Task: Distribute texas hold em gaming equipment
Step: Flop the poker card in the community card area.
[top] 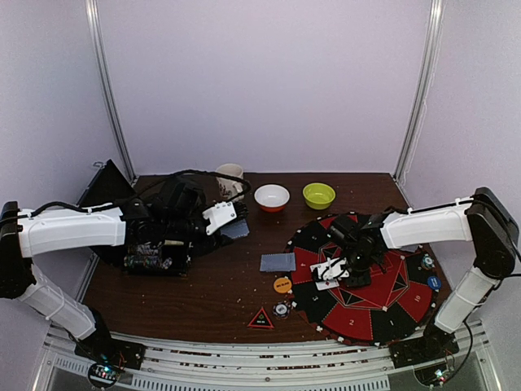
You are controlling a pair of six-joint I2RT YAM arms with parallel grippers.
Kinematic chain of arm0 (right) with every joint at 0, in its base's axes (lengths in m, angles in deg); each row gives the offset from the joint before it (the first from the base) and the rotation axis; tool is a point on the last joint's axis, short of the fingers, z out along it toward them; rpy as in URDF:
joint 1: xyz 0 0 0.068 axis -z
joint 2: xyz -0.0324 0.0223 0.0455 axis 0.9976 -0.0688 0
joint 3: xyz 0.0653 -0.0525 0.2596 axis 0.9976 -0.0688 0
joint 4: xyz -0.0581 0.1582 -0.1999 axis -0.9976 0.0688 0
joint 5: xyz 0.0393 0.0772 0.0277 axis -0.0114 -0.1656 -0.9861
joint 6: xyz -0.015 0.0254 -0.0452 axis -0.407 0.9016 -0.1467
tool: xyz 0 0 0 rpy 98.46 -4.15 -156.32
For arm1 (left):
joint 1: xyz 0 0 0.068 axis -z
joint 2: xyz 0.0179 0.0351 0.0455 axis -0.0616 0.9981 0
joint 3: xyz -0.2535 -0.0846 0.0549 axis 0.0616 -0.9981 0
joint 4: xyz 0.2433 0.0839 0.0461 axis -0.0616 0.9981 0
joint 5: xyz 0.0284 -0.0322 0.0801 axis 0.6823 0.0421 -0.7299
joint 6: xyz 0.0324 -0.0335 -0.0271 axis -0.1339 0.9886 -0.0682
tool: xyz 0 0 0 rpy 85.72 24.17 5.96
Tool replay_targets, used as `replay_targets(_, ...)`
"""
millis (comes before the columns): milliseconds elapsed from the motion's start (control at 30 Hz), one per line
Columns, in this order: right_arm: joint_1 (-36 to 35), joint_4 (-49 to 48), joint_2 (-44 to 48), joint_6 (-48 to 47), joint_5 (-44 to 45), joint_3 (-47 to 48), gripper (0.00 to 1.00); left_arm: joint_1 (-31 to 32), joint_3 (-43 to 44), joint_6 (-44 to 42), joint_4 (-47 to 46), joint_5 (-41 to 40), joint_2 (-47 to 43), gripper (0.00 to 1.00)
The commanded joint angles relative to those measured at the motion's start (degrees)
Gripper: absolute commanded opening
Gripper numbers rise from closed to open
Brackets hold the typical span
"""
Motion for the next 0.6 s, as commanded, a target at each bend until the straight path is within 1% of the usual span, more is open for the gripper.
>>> replay_targets(0, -0.6, 2.4, 0.4, -0.6, -1.2, -1.1, 0.0, 0.2, 0.7, 0.3, -1.9, 0.9, -0.4, 0.45)
replay_targets(233, -0.7, 0.9, -0.5, -1.7, 2.3, -1.3, 0.0, 0.2, 0.6, 0.3, -1.9, 0.8, -0.4, 0.45)
replay_targets(400, -0.7, 0.5, -0.1, -2.2, 3.2, -1.7, 0.0, 0.2, 0.5, 0.3, -2.0, 0.6, -0.3, 0.45)
replay_targets(567, -0.8, -0.7, -0.4, -2.7, 4.6, -2.2, 0.04, 0.2, 0.6, 0.3, -2.0, 0.6, -0.5, 0.45)
